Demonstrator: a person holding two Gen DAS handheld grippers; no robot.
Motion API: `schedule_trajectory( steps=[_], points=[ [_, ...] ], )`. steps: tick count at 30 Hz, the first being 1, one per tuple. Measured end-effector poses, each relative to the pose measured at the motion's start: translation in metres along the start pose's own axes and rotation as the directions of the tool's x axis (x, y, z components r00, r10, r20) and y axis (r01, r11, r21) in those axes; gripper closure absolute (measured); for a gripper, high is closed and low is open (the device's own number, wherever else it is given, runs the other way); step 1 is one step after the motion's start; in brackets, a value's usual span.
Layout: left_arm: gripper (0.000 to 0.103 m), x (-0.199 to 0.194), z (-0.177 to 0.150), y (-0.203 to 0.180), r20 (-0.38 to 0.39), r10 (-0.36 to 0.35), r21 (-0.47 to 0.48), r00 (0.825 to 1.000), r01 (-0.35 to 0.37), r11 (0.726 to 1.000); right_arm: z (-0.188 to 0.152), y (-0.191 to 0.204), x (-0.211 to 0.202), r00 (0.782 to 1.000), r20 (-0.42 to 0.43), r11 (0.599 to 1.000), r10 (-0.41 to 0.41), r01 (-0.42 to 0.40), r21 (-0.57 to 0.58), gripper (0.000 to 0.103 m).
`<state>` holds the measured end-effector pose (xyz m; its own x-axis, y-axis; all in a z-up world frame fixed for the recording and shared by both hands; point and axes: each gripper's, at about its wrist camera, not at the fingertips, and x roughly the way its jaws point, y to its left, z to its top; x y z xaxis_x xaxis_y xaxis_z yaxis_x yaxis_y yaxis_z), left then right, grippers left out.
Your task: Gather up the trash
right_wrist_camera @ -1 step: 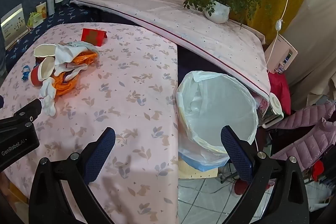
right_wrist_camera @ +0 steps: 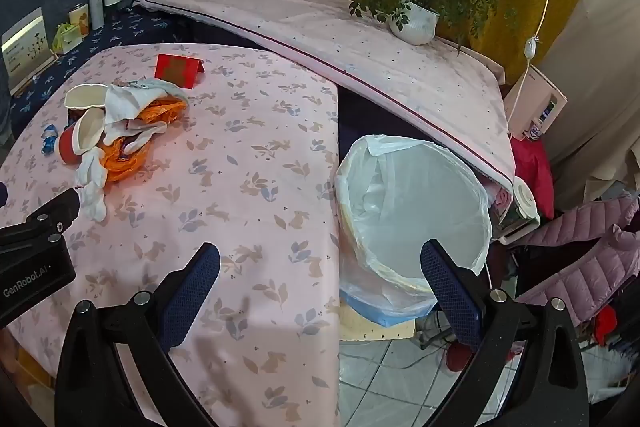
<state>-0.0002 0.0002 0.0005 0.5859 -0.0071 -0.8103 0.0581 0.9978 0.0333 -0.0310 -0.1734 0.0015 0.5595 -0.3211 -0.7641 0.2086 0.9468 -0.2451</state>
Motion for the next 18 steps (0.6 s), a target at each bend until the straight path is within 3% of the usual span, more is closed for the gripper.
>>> schedule_trajectory(
  steps=[18],
  points=[
    [0.008,-0.010,-0.003,-0.011,0.007,0.011,0.026,1.000,-0.011,1.000,-0.004,-0.007,-0.005,1.000,0.010,1.000,0.000,0.000,0.020,0.007]
  ],
)
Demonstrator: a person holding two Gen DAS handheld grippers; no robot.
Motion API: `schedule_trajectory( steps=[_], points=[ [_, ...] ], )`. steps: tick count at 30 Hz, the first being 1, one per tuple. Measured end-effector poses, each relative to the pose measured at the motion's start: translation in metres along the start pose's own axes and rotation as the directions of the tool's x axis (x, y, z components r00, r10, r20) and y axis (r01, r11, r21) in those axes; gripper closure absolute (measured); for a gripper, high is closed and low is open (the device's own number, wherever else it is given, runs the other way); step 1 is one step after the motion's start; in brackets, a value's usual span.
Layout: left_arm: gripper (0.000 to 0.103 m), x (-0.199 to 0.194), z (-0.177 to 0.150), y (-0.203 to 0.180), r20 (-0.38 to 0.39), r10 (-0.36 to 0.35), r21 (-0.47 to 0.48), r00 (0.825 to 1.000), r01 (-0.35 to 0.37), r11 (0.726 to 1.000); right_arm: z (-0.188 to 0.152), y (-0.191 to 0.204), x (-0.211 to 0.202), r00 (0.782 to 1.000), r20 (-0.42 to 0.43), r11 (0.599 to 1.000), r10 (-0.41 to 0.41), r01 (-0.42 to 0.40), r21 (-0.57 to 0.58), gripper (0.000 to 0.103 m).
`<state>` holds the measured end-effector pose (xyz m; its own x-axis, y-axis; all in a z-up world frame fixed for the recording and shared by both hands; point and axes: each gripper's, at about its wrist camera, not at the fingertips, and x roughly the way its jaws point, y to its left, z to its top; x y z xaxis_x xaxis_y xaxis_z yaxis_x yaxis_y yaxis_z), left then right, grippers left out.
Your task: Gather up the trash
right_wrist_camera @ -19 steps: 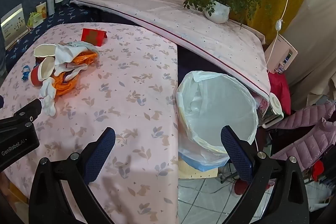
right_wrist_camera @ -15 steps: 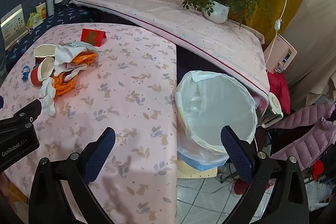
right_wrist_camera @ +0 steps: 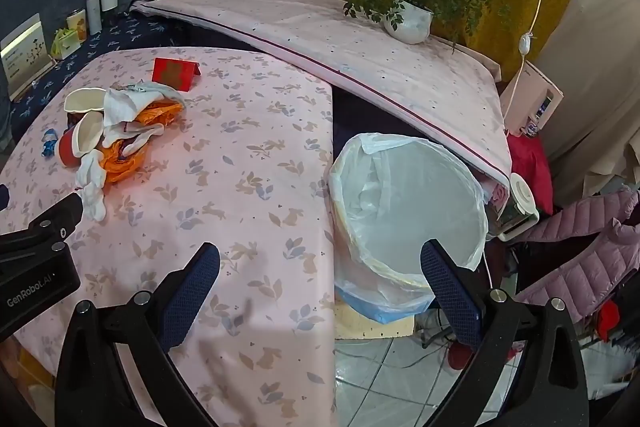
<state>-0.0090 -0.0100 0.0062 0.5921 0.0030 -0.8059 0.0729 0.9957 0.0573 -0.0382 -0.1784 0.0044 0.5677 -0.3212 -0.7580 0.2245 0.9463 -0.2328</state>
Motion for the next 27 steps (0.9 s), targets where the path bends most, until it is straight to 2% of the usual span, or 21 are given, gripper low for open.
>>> schedule_trajectory(
  steps=[27],
  points=[
    [0.008,-0.0044,0.0016,-0.0057,0.009,0.004,-0.004,1.000,-0.004,1.000,0.0006,0.0024,-0.0045,1.000,0.005,1.000,0.002,-0.002,-0.004,0.007]
  ],
)
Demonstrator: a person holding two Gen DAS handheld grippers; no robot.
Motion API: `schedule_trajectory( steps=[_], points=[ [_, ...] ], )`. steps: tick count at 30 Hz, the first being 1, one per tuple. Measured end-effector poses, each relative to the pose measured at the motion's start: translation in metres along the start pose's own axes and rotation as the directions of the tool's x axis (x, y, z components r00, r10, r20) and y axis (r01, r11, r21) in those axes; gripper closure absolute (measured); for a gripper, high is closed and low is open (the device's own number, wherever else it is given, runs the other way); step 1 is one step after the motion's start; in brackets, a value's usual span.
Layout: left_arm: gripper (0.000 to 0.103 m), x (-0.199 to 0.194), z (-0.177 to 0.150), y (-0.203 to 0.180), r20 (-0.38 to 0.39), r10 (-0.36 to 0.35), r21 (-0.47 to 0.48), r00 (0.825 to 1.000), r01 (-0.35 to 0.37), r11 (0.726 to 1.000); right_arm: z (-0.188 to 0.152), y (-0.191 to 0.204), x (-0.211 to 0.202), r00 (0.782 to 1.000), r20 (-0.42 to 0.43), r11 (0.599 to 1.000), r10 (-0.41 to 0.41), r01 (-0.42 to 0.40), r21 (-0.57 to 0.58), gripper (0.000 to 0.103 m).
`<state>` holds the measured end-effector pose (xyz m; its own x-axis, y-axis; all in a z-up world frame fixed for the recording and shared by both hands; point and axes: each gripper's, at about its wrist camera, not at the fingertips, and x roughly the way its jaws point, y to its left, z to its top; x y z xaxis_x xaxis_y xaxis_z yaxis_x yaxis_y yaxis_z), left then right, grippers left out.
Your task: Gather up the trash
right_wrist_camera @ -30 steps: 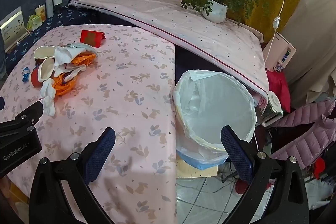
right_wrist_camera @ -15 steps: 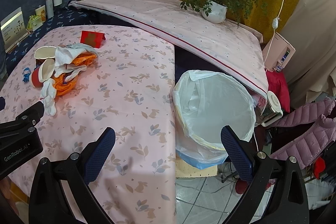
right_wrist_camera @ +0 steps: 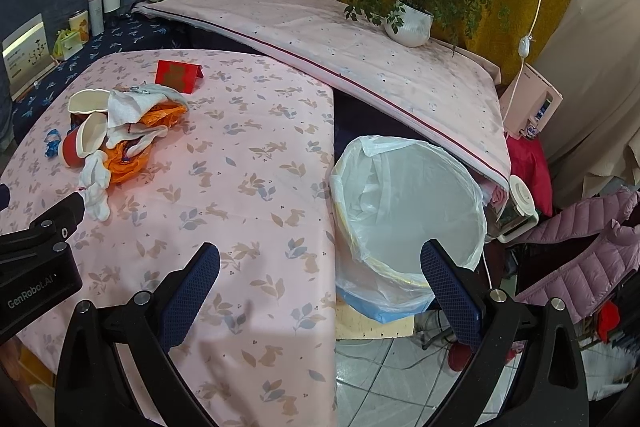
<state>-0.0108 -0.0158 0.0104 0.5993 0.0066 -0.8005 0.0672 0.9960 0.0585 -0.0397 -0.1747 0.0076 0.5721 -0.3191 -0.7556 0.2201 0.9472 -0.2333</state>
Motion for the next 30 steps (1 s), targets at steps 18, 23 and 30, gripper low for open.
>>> schedule_trajectory(
  steps=[18,23,30],
  points=[
    [0.008,-0.0009,-0.0006,0.0017,0.002,-0.005,0.000,1.000,0.005,1.000,0.0008,0.0007,-0.0028,1.000,0.003,1.000,-0.001,0.001,-0.001,0.007],
    [0.008,-0.0010,-0.0011,0.0018,0.003,-0.005,0.000,1.000,0.005,1.000,0.0007,0.0007,-0.0033,1.000,0.003,1.000,-0.001,0.001,0.000,0.007],
    [0.008,-0.0008,-0.0013,0.0019,0.003,-0.005,-0.001,1.000,0.005,1.000,0.0025,0.0014,-0.0054,1.000,0.001,1.000,-0.002,0.002,-0.001,0.007]
  ],
)
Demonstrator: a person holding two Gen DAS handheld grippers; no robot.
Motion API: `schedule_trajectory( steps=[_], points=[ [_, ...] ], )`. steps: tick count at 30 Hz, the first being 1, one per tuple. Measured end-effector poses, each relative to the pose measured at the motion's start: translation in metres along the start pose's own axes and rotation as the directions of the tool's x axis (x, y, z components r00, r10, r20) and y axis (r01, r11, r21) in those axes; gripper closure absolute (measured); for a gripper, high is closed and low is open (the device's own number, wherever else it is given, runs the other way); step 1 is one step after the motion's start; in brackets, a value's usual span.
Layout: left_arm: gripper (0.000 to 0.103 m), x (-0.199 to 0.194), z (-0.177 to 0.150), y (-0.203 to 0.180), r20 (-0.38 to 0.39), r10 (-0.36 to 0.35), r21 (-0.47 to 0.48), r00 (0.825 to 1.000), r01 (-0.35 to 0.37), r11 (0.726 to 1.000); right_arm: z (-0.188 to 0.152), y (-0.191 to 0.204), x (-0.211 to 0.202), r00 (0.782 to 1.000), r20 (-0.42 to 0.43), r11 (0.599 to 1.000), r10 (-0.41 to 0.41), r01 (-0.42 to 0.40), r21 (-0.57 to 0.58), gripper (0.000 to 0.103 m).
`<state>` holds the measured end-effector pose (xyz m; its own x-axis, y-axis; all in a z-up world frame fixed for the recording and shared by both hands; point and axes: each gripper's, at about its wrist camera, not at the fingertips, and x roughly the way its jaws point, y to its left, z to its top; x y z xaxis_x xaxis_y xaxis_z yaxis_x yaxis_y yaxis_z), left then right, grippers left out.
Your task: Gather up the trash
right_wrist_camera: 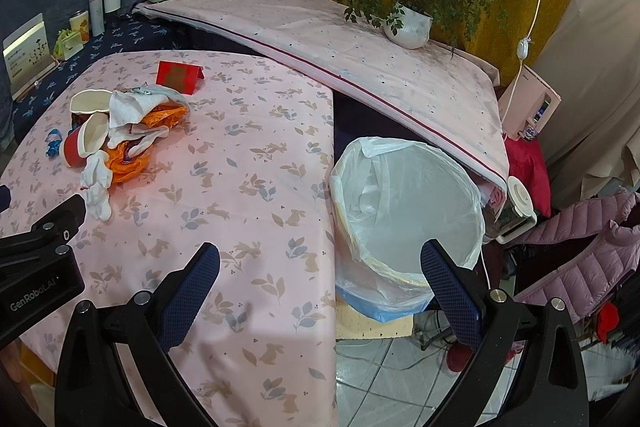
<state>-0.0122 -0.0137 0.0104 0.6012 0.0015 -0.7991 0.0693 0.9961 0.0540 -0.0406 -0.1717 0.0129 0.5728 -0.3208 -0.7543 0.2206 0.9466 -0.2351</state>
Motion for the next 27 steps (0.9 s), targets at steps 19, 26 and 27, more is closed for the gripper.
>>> schedule_trajectory(
  steps=[19,26,27],
  points=[
    [0.008,-0.0010,-0.0011,0.0001,0.000,-0.002,-0.002,1.000,0.002,1.000,-0.0005,0.0004,0.0010,1.000,-0.001,1.000,-0.001,0.001,0.000,0.007],
    [0.008,-0.0009,-0.0010,0.0000,0.000,-0.002,-0.002,1.000,0.002,1.000,-0.0004,0.0003,0.0013,1.000,0.000,1.000,-0.002,0.002,-0.003,0.007],
    [0.008,0.0003,-0.0009,0.0010,0.000,-0.002,-0.003,1.000,0.002,1.000,0.0004,0.0003,0.0003,1.000,0.000,1.000,-0.003,0.003,-0.004,0.007]
  ],
)
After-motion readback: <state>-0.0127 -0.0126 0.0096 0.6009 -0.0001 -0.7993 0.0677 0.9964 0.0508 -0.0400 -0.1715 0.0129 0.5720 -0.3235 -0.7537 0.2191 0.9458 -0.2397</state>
